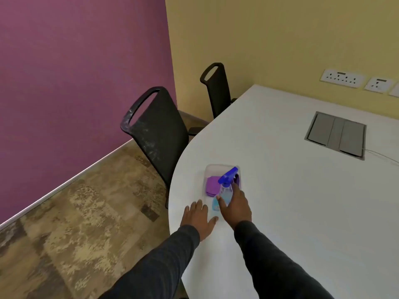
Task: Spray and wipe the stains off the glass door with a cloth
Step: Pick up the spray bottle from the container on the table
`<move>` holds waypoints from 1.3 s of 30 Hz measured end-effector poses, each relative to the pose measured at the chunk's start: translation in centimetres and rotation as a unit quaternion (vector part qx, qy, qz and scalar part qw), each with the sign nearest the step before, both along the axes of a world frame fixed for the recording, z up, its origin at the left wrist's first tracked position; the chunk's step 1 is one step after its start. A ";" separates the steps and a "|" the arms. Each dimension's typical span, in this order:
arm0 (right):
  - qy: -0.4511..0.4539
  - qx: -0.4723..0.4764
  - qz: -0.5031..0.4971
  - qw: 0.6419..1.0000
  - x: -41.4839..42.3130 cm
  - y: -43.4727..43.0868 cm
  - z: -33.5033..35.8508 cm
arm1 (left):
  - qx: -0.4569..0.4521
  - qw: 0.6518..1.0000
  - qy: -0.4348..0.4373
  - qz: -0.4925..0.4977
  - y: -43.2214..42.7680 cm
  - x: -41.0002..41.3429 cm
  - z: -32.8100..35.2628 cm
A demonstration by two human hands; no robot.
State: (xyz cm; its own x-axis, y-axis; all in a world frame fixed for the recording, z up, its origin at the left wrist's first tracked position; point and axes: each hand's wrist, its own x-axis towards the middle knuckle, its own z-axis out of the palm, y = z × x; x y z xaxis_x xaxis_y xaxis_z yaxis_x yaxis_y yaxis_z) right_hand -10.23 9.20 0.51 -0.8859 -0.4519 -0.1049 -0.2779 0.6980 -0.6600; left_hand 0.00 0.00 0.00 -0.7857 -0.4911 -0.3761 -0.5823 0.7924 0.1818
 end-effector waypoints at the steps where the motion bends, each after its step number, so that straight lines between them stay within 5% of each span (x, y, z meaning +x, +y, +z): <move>1: -0.006 -0.028 -0.024 0.999 -0.2 -1.0 0.0 | 0.001 1.000 -0.012 -0.018 -0.8 -0.2 -0.5; 10: -0.082 -0.118 -0.153 0.978 -1.3 -5.5 -0.9 | -0.011 0.984 -0.062 -0.165 -4.1 -0.1 -3.8; 27: -0.047 -0.312 -0.158 0.936 0.3 -1.8 9.1 | -0.032 0.987 -0.047 -0.153 -2.1 2.2 -0.9; 39: -0.050 -0.282 -0.074 0.955 7.8 0.4 9.9 | -0.066 0.995 -0.024 -0.070 0.7 10.0 3.4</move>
